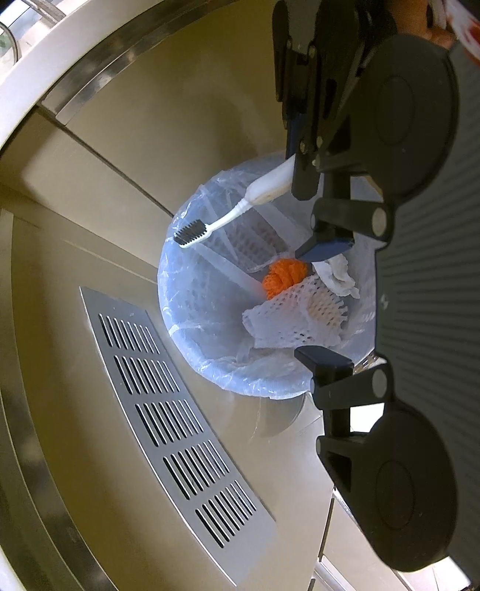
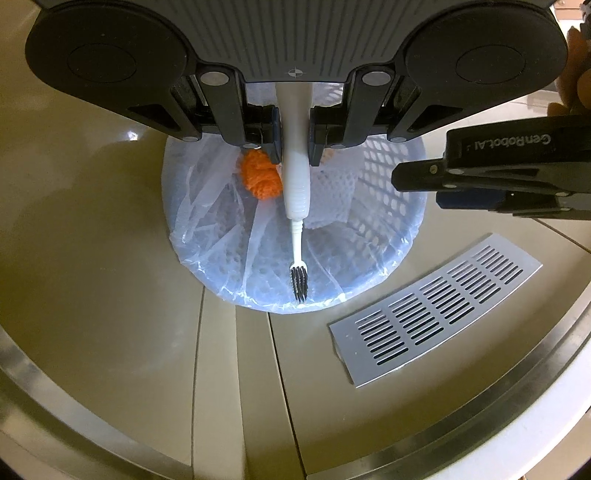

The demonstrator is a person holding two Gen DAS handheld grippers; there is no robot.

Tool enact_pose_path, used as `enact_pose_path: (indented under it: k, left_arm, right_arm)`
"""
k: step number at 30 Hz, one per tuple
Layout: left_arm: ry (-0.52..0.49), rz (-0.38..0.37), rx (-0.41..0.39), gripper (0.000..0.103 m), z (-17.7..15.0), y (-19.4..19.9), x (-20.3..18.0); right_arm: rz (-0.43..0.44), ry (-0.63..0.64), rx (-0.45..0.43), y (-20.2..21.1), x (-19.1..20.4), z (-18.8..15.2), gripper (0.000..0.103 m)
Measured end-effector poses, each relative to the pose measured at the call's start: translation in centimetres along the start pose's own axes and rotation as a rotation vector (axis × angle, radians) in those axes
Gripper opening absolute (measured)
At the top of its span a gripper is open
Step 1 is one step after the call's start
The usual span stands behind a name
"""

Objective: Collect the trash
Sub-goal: 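Open the left tool to drop the tissue into the bin, then open the right tool to drop the toothbrush into the bin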

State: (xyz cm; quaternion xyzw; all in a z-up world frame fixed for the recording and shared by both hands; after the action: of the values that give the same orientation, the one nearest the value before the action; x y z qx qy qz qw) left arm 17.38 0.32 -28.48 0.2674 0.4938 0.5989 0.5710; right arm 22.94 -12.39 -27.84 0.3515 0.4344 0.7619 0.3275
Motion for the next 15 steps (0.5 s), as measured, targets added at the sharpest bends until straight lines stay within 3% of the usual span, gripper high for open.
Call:
enact_pose_path:
  k: [9,15]
  left_arm:
    - [0.021,0.003,-0.006,0.046,-0.2,0.2,0.5]
    - [0.022,0.004,-0.009,0.046,-0.5,0.7,0.5]
  right_arm:
    - [0.03,-0.013,-0.037,-1.2,0.2,1.0,0.015]
    - [0.015,-0.03,-0.035,-0.9,-0.2,0.7,0.034]
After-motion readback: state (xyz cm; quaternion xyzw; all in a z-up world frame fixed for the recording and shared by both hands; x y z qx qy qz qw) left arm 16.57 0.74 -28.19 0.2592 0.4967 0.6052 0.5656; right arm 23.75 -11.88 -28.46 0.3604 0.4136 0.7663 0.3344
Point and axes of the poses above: each gripper's, at about its wrist camera, not at the fingertips, and y roughly against the way its jaws point, x to its left, z to its top, the point moved 7 cm from there along -y, roughly the way its jaws point, and after that the axes turned 1 degree about -z, right-handed, at the moved point
